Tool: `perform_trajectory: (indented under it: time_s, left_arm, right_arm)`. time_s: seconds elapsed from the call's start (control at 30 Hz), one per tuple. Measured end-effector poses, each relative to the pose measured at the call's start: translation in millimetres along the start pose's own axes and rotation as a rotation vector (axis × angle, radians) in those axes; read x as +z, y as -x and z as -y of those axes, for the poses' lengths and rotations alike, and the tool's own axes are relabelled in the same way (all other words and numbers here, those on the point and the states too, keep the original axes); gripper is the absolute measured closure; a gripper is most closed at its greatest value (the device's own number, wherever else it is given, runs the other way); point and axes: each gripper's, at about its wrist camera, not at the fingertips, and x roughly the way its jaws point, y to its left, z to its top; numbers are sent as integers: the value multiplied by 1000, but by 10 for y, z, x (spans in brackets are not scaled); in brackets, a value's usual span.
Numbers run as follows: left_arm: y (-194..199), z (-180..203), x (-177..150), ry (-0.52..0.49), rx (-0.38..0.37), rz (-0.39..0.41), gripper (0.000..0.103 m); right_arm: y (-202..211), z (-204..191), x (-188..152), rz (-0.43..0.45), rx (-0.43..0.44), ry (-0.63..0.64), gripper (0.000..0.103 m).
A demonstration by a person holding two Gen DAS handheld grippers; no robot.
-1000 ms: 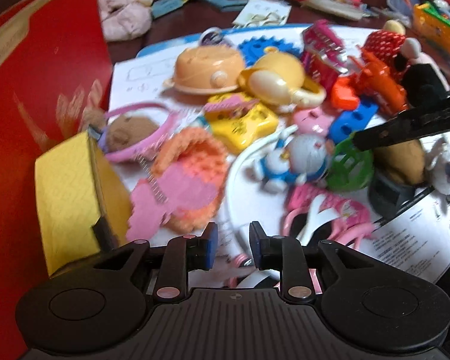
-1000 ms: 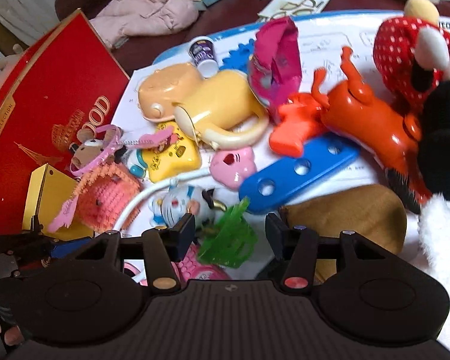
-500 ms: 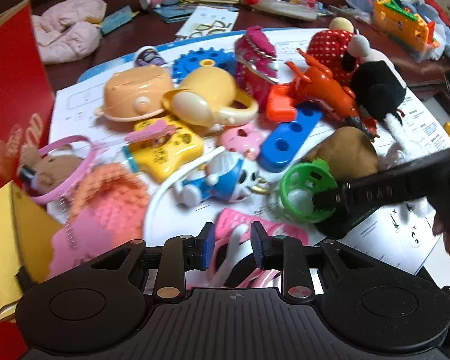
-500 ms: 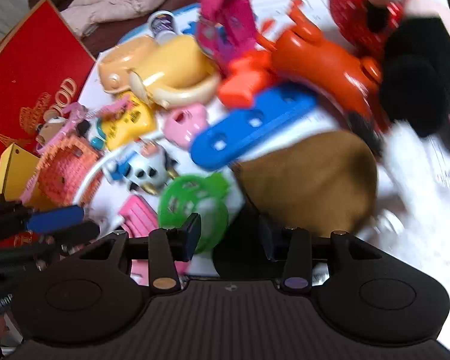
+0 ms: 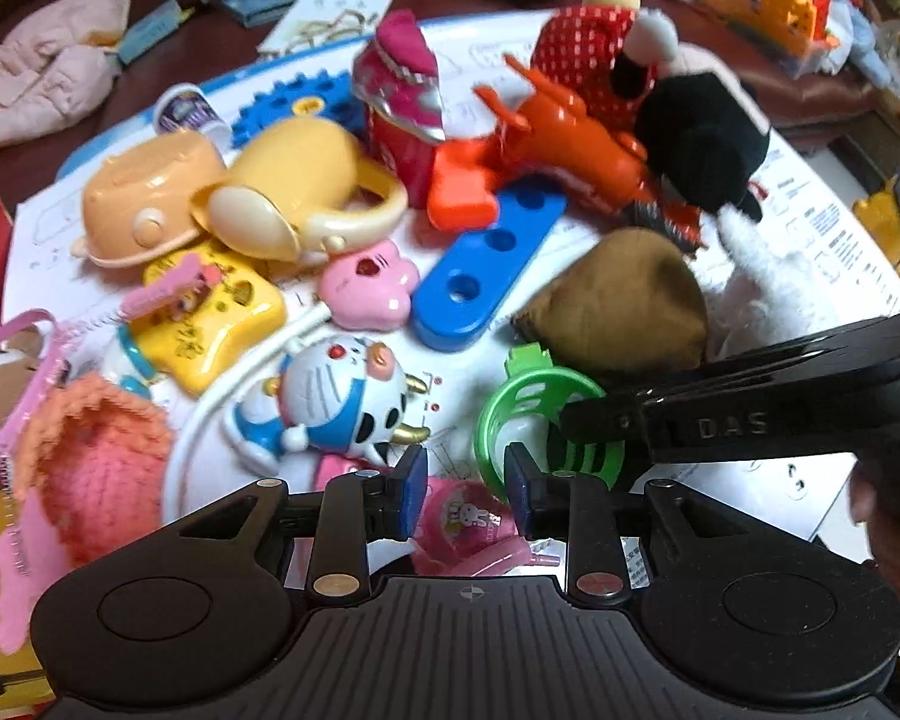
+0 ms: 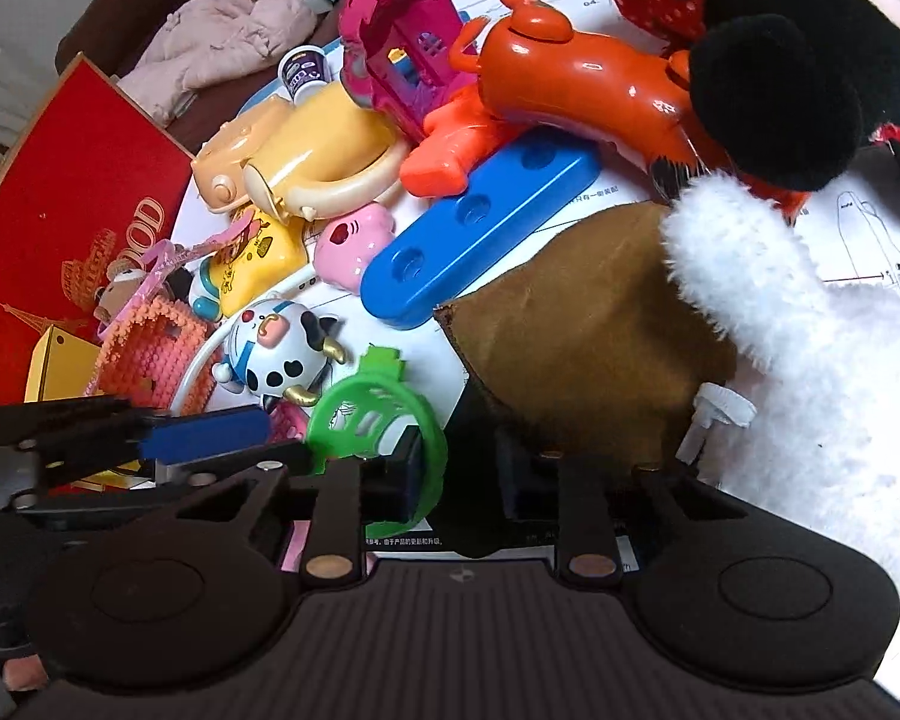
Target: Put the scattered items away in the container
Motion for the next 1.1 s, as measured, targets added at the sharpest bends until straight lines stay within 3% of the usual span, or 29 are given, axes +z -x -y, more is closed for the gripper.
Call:
perform_trajectory:
  time_s: [0.13, 0.2, 0.23, 0.37, 0.47, 0.5, 0.6, 0.67, 0.93, 0.97, 1.03, 1.07, 1.1]
  left_arm:
    - [-122, 43, -9, -10, -17, -33, 60]
    - [-147, 80, -35, -34, 16, -25, 88]
    - [-156, 90, -36, -44, 13, -28, 93]
    - [-172, 99, -34, -44, 12, -32, 94]
    - [-188, 86, -43, -40, 9, -36, 80]
    - [-189, 87, -48, -42, 15, -34, 67]
    - [-195, 114, -60, -66, 54, -27, 52]
    - [-207, 113, -71, -74, 64, -25, 48]
    - [-262, 100, -95, -77, 53, -38, 48]
    - [-267, 94, -101, -73, 49, -41, 50]
    - [-257, 107, -109, -86, 60, -31, 72]
    - [-249, 106, -108, -90, 46, -29, 93]
    - [-243, 90, -99, -73, 23, -33, 95]
  right_arm:
    - [-7, -2, 9, 3, 4, 9, 74]
    - [-6, 3, 2, 3, 11, 8, 73]
    - [-12, 3, -1, 1, 21, 4, 73]
    - [-22, -28, -8, 8, 12, 16, 73]
    - [-24, -26, -3, 2, 6, 14, 73]
    - [-26, -26, 0, 0, 5, 10, 73]
    - [-31, -30, 9, -7, -3, 2, 73]
    - [-35, -41, 16, -11, -9, 2, 73]
    - [-50, -90, 21, -28, -23, -1, 71]
    - [-52, -94, 21, -31, -22, -2, 71]
    - [-59, -113, 16, -31, -27, 4, 71]
    - [-66, -128, 14, -31, -28, 12, 72]
    - [-77, -150, 9, -35, -28, 22, 73]
